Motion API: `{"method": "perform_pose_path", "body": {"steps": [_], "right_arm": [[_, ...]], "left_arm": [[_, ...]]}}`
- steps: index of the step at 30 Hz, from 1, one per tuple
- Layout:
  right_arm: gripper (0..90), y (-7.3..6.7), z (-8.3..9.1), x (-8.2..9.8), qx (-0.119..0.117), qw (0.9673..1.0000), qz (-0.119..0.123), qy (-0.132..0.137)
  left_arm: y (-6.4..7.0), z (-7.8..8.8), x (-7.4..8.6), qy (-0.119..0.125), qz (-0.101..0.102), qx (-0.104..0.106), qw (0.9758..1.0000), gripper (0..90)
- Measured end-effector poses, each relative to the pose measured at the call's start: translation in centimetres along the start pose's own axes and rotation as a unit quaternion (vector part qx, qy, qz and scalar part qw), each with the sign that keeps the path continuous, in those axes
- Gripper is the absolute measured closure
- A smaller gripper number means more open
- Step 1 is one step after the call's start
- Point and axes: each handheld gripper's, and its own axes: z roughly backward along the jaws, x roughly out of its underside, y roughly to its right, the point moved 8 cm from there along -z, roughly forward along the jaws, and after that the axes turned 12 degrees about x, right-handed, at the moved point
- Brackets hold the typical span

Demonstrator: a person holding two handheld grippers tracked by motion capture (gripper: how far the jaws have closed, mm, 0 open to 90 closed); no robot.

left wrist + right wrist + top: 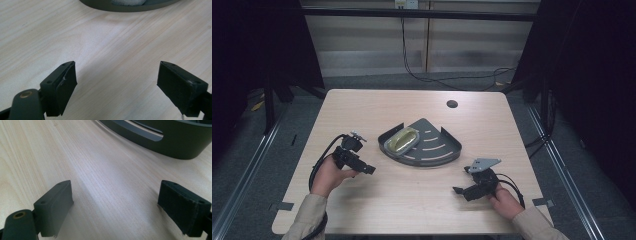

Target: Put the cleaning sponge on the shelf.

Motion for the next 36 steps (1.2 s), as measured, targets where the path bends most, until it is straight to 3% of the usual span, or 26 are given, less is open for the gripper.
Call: {"method": "perform_pose_path", "body": {"steps": [10, 19, 23, 31, 36], "right_arm": [[11.9, 0.0, 0.0, 0.0, 0.0, 1.0, 0.001, 0.0], [11.9, 0.0, 0.0, 0.0, 0.0, 1.0, 0.001, 0.001], [11.9, 0.0, 0.0, 0.0, 0.0, 1.0, 0.001, 0.0], [11.9, 0.0, 0.0, 0.0, 0.0, 1.0, 0.001, 0.0], [11.9, 0.0, 0.0, 0.0, 0.0, 1.0, 0.001, 0.0]], "left_arm": [[-0.8, -0.9, 1.9, 0.011, -0.009, -0.009, 0.9999, 15.4], [-1.0, -1.4, 2.5, 0.02, -0.053, -0.034, 0.9978, 15.1], [-1.2, -1.8, 3.0, 0.022, -0.06, -0.037, 0.9973, 14.6], [-1.3, -2.2, 3.2, 0.038, -0.08, -0.047, 0.9949, 8.6], [-1.1, -2.4, 3.4, 0.039, -0.092, -0.041, 0.9941, 2.1]]}}
